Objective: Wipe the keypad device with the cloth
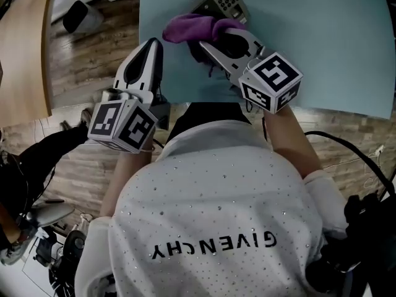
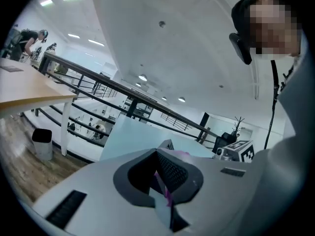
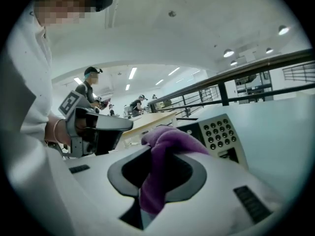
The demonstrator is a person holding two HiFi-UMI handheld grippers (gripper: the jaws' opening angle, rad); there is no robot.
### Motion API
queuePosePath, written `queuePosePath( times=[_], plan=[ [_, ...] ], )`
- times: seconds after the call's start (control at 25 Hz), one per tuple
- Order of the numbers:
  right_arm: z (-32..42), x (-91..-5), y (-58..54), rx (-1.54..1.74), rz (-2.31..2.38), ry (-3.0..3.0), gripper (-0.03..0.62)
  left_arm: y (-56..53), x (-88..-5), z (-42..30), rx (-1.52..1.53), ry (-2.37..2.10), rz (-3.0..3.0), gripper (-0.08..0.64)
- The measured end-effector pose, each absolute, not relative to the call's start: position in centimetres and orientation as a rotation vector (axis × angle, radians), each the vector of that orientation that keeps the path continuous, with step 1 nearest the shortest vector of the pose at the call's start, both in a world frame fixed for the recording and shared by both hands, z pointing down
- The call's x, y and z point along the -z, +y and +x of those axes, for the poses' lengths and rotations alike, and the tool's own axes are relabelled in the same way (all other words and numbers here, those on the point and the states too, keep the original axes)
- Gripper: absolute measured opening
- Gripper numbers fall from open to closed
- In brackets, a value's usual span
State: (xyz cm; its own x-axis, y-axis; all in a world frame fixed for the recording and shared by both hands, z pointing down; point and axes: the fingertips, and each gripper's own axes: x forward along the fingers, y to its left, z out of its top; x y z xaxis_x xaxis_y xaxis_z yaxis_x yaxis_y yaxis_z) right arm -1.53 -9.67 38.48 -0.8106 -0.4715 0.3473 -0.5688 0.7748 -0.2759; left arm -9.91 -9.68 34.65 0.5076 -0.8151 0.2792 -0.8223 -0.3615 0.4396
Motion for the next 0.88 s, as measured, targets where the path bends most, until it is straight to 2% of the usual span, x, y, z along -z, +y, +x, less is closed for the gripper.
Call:
queuePosePath(
  times=[0.44,0.88],
  plan=[
    [5.4,-39.4,-14.5,-0.453,1.225,-2.523,0.071,-6.5,-37.9,-11.8,-0.047,-1.256,2.240,0.000],
    [6.3,-40.2,-16.4,-0.404,1.330,-2.393,0.071,-7.6,-39.5,-13.5,0.007,-1.163,2.179,0.000]
  ],
)
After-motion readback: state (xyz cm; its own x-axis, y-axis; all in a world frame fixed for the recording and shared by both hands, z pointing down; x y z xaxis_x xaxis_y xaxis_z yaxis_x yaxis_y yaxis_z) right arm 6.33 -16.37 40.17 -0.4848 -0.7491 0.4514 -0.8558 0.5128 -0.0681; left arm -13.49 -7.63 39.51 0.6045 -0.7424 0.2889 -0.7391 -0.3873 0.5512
